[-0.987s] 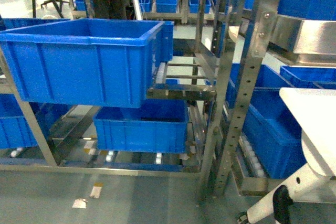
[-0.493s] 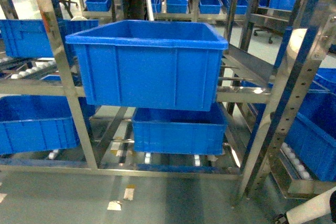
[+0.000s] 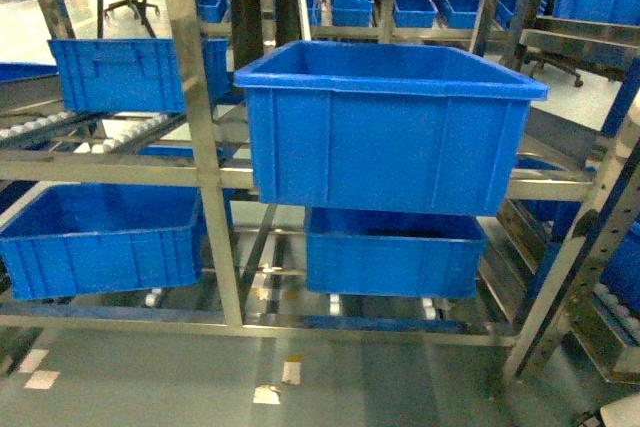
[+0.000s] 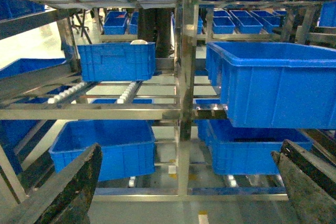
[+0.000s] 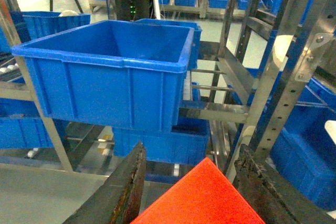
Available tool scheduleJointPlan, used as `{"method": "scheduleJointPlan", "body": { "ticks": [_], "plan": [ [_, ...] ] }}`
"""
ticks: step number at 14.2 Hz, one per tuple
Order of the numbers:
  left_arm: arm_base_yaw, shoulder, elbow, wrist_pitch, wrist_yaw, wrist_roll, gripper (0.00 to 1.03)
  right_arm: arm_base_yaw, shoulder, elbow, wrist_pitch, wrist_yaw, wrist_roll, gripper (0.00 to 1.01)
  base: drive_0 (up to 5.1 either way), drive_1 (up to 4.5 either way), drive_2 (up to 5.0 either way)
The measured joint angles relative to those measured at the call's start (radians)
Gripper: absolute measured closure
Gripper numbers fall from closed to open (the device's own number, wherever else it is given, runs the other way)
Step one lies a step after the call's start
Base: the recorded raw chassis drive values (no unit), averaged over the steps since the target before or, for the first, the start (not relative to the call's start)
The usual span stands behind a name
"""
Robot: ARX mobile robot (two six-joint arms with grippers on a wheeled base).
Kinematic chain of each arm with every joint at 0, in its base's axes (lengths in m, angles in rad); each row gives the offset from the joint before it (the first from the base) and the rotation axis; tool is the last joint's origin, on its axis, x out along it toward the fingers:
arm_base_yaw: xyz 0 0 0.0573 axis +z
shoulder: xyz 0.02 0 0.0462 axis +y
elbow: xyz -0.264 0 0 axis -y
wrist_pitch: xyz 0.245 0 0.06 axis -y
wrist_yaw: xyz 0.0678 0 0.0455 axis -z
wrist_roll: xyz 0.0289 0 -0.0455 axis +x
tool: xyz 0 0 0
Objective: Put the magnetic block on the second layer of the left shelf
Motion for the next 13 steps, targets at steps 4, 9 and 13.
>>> {"method": "scheduleJointPlan", "body": {
  "ticks": [4, 9, 13],
  "plan": [
    [0.0, 0.0, 0.0, 0.0, 0.0, 0.0, 0.05, 0.0, 0.0, 0.0, 0.0, 0.0, 0.0, 0.55, -5.0, 2.37, 2.4],
    [-0.001, 0.0, 0.0, 0.004, -0.002, 0.0, 0.05, 0.005, 0.0, 0.0, -0.005, -0.003, 0.0, 0.55, -5.0, 2.37, 2.4],
    [-0.001, 0.0, 0.0, 0.003, -0.002, 0.0, 0.05, 0.0, -0.005, 0.0, 0.001, -0.003, 0.0, 0.55, -2.5, 3.24, -0.9]
  ]
}}
